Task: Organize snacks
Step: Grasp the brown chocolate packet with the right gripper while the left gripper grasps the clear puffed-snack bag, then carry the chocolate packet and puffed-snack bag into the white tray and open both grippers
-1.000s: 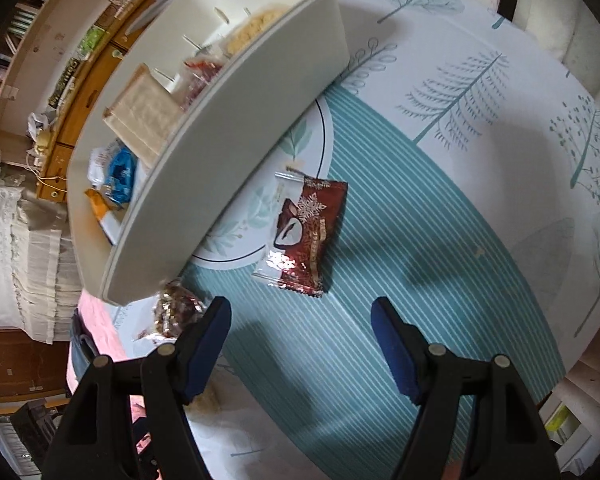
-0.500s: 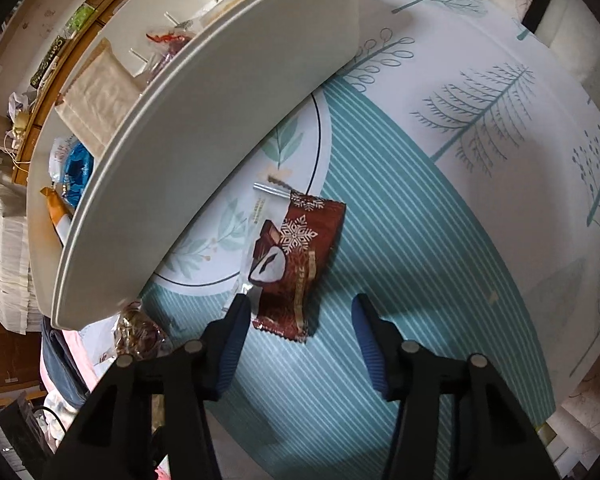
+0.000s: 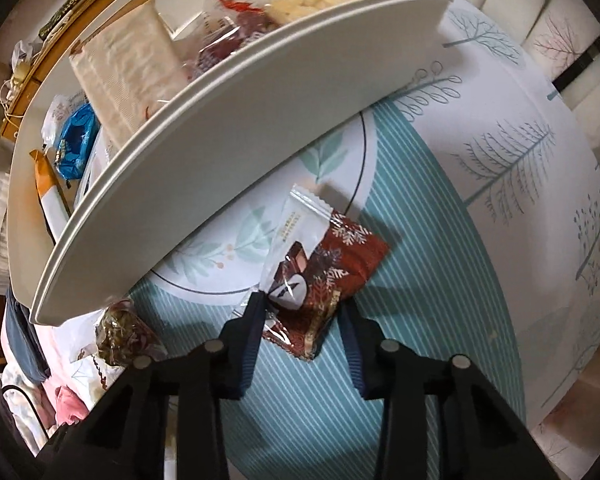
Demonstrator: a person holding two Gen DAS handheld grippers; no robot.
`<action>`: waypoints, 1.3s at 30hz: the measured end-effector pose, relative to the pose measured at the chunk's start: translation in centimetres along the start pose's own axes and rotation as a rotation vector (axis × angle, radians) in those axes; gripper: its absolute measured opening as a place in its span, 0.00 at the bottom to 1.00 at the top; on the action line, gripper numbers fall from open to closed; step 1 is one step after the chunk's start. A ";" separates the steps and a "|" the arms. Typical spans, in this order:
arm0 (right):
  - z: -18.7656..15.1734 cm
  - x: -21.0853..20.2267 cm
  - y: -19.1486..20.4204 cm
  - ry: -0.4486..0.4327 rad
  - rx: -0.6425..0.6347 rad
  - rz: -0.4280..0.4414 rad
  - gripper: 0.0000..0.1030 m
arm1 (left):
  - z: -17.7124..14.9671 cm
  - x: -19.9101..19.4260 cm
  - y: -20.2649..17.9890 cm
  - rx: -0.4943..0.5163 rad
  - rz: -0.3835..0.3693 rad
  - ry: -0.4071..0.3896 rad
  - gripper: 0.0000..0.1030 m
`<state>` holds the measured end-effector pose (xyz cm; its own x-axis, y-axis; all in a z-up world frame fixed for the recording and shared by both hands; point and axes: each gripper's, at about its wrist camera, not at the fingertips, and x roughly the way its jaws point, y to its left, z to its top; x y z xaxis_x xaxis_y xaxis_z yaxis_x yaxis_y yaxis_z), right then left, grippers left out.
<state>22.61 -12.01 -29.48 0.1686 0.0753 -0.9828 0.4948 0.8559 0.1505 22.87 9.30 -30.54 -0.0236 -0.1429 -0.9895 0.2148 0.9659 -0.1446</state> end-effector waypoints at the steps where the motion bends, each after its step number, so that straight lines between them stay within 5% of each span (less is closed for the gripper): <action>1: 0.0 0.0 0.1 0.001 -0.001 0.000 0.35 | 0.1 0.0 0.1 -0.003 -0.006 -0.002 0.66; 19: -1.3 -1.1 -0.7 0.051 0.009 0.048 0.32 | -3.3 -3.2 1.7 0.026 -0.007 -0.009 0.62; 31: -5.1 -7.1 -0.2 -0.128 -0.117 0.135 0.32 | -4.3 -9.9 0.2 0.095 -0.067 -0.052 0.62; 39: -6.2 -11.7 0.4 -0.259 -0.246 0.186 0.32 | -3.0 -13.5 -0.6 0.053 -0.037 -0.083 0.63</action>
<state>15.55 -9.40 -18.60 0.4613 0.1359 -0.8768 0.2219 0.9391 0.2623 20.11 11.33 -17.17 0.0479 -0.1979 -0.9791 0.2667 0.9471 -0.1784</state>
